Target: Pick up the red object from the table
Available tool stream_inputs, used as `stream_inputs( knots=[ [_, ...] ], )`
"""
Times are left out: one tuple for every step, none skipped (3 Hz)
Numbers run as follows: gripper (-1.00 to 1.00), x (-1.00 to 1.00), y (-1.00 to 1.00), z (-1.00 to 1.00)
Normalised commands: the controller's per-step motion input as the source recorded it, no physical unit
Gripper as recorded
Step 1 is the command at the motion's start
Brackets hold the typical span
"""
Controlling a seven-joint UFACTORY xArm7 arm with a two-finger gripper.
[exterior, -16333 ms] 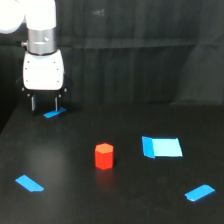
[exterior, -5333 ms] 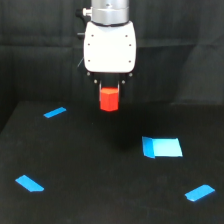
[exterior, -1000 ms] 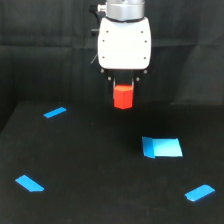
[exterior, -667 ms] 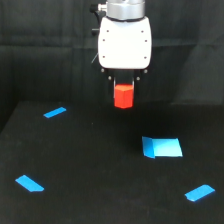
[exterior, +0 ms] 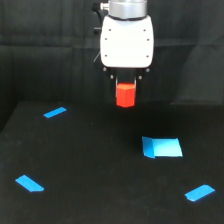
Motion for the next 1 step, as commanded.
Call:
stream_inputs(
  knots=[
    [-0.99,-0.03,0.08,0.02]
  ],
)
